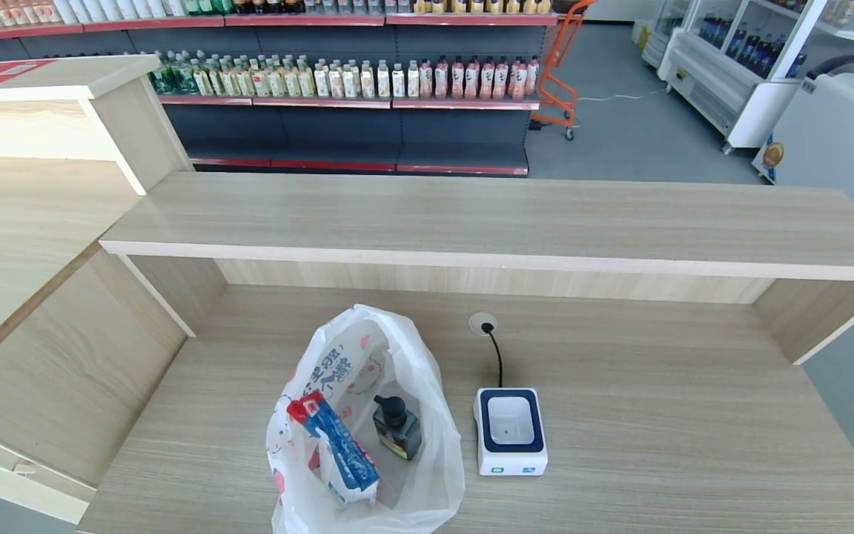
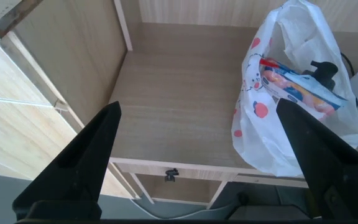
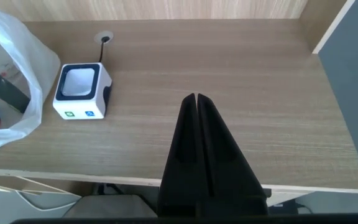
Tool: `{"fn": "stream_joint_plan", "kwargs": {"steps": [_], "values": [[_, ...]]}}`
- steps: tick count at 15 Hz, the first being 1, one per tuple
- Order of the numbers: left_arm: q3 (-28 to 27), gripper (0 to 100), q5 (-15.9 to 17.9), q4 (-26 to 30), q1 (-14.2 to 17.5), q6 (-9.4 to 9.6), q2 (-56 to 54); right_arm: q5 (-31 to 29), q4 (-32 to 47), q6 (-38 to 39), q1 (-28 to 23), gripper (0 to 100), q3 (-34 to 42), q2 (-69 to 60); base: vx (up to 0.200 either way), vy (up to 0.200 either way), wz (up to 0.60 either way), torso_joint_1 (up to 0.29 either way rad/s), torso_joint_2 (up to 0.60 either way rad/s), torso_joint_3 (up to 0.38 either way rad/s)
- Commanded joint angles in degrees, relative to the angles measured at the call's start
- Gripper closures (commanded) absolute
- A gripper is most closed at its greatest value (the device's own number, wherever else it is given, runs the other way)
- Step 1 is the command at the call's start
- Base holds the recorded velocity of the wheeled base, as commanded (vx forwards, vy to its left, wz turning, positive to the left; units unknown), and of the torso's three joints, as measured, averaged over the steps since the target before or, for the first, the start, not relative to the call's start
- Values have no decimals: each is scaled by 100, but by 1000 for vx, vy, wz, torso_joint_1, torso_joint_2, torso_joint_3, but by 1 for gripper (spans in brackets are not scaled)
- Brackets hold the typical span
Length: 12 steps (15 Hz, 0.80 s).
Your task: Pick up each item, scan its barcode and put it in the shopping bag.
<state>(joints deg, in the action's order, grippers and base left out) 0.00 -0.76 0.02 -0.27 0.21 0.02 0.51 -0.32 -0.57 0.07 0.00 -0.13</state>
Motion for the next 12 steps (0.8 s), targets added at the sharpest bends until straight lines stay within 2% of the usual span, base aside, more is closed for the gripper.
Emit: {"fn": "stream_joint_plan", "kwargs": {"steps": [1,12], "values": [[0,0,-4,-2,0,6,-2,2,-3,-4,1,100,0,13,0,0,0,0,0,0],[0,0,-4,-2,0,-3,-2,2,-3,-4,1,100,0,13,0,0,0,0,0,0]]}}
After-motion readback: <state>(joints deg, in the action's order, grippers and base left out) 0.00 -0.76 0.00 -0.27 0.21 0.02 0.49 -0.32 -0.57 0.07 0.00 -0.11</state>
